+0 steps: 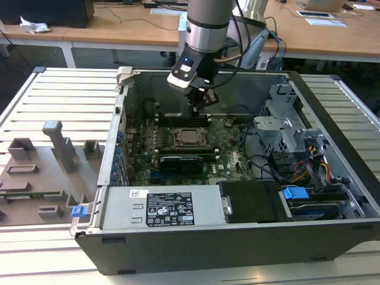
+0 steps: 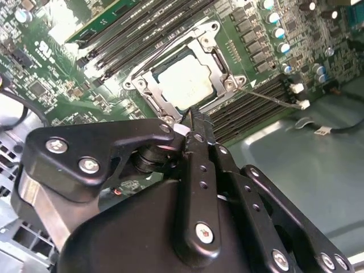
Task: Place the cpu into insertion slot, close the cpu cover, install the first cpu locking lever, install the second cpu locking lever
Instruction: 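Install the first cpu locking lever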
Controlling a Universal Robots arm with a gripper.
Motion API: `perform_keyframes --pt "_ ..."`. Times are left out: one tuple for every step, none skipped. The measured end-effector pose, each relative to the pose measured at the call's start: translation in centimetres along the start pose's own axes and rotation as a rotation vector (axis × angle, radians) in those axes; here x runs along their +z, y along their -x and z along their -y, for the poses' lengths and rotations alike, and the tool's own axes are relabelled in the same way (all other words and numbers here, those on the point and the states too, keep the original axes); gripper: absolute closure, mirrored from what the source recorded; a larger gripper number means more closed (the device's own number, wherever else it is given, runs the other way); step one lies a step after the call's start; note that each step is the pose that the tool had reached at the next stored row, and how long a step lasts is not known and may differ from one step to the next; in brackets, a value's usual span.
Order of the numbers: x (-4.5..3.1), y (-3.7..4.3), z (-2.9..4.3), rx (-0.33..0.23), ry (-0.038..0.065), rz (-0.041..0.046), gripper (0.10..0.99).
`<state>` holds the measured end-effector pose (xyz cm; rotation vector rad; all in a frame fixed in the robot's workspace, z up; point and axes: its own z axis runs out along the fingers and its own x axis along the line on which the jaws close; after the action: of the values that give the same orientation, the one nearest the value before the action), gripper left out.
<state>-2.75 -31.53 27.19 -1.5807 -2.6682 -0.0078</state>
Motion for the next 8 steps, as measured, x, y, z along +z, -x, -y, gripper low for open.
perform_keyframes --pt "0.00 0.00 0.00 -0.021 -0.001 0.0003 0.980" --pt "0.00 0.00 0.00 -0.032 -0.001 0.0005 0.980" --pt "0.00 0.00 0.00 -0.041 -0.002 0.0006 0.980" --pt "0.00 0.00 0.00 -0.058 -0.002 0.0009 0.980" --pt "0.00 0.00 0.00 -0.068 -0.002 0.0011 0.980" --pt "0.00 0.00 0.00 -0.082 -0.003 0.0013 0.980" --pt "0.00 0.00 0.00 -0.092 -0.003 0.0015 0.980" --pt "0.00 0.00 0.00 -0.107 -0.004 0.0017 0.980"
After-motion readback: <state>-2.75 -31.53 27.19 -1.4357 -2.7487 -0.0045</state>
